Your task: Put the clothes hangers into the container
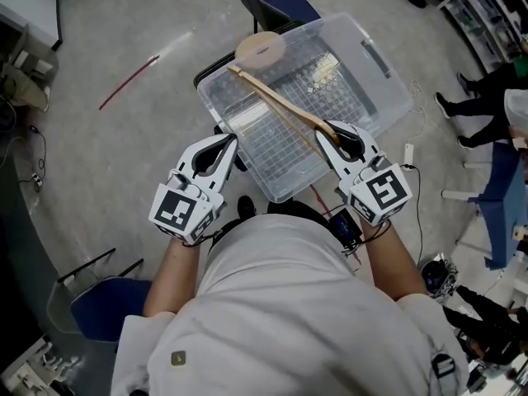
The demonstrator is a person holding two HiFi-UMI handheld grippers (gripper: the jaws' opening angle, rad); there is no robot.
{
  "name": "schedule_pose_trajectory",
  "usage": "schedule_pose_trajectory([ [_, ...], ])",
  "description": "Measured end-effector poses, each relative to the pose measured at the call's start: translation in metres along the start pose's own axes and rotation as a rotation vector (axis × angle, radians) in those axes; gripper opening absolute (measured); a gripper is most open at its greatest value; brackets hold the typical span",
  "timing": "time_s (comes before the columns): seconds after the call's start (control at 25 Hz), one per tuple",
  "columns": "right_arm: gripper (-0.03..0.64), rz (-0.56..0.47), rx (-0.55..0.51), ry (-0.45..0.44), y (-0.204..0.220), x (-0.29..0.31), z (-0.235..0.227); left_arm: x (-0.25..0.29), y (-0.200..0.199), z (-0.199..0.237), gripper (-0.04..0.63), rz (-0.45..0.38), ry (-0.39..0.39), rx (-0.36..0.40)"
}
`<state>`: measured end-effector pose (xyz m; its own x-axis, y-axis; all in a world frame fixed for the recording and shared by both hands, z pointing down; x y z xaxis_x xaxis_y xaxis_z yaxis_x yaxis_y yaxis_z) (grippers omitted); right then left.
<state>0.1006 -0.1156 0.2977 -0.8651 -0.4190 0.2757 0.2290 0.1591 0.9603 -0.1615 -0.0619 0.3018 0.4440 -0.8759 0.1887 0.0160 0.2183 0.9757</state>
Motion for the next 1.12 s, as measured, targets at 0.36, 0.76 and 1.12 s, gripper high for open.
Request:
schedule_pose_trajectory([
  [0.36, 0.067, 0.064, -0.069, -0.131, 0.005, 0.025, -0.069, 0.042, 0.006, -0.001, 0.016, 0.031, -0.081, -0.018],
  [0.76, 0.067, 0.158, -0.115, -0.281, 0.028, 0.069, -0.117, 0.08, 0.018, 0.008, 0.016, 0.08, -0.142, -0.043],
  [1.12, 0.067, 0.264, -0.095, -0.392, 0.083, 0.109, -0.143, 0.102, 0.042, 0.01, 0.016, 0.133, -0.191, -0.078],
])
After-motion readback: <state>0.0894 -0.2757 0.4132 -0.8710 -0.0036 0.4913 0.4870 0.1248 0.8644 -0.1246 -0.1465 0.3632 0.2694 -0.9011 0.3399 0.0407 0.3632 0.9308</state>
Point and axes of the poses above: the fingertips, and each gripper's own axes: x forward along the fingers, z to its left, y out of its underside, the point moved 8 cm from there along -x, backward along the fingers, and after that the axes turned 9 degrees about -y, right-handed, at the moved point
